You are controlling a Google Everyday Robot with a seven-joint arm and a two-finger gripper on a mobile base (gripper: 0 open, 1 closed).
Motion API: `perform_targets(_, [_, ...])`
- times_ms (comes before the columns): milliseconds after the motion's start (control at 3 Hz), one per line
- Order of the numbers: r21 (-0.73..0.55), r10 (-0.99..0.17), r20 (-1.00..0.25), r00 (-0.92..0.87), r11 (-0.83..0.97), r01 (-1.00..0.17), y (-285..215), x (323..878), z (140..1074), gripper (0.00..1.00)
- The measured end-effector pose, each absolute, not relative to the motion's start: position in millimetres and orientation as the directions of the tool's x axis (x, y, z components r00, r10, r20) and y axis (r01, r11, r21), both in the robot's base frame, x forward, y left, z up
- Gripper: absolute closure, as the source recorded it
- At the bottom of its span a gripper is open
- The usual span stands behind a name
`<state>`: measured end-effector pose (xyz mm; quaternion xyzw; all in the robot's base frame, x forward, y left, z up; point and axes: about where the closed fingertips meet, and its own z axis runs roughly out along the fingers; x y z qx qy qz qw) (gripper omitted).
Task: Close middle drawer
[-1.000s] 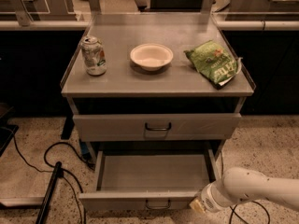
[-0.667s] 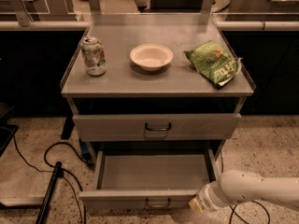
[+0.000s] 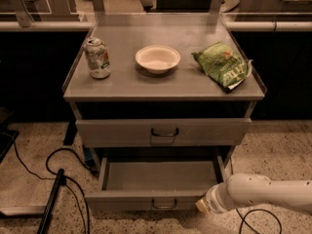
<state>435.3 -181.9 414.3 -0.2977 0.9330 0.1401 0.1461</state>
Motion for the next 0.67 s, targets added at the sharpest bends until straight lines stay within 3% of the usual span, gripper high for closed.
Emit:
perform_targets(333, [0.174, -0.514, -0.356, -0.78, 0.784, -0.596, -182, 435, 414, 1.0])
perform_targets(667, [0.132, -0.511, -0.418, -0.751, 0.784, -0.607, -172, 485, 419, 1.0])
